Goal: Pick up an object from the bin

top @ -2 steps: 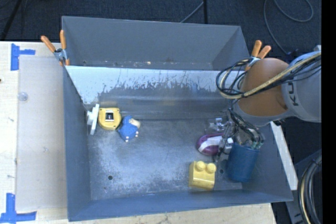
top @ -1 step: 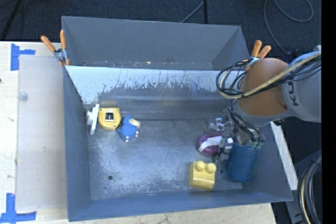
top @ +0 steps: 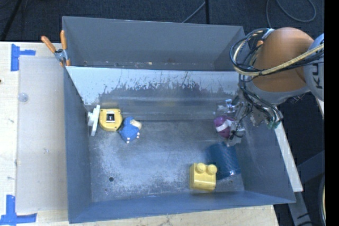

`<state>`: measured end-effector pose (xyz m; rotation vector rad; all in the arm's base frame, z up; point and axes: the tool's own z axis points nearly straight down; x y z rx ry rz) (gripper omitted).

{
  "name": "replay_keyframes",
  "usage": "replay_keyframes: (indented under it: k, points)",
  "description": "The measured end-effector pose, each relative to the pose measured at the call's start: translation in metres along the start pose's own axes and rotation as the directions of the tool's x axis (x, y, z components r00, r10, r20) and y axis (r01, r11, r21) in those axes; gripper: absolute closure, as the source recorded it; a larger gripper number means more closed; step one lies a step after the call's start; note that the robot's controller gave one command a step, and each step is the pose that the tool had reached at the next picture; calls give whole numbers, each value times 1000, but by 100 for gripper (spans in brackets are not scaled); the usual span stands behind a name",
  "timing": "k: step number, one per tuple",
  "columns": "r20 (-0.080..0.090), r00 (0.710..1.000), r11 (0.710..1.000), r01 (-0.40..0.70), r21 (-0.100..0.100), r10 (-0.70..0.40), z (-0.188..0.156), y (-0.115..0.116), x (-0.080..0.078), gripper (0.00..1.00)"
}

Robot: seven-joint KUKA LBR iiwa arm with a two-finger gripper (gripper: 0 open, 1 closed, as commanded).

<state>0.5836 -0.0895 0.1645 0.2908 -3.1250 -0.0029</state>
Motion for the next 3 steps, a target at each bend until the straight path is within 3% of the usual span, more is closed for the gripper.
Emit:
replay_keyframes:
  k: [1, 2, 3]
  points:
    - [0, 1000, 1000, 1, 0, -1, 0, 0, 0, 100]
    - [-10, 1000, 1000, 12, -4, -12, -34, 5, 3, 100]
    - [-3, 1000, 1000, 14, -1, -14, -89, 9, 3, 100]
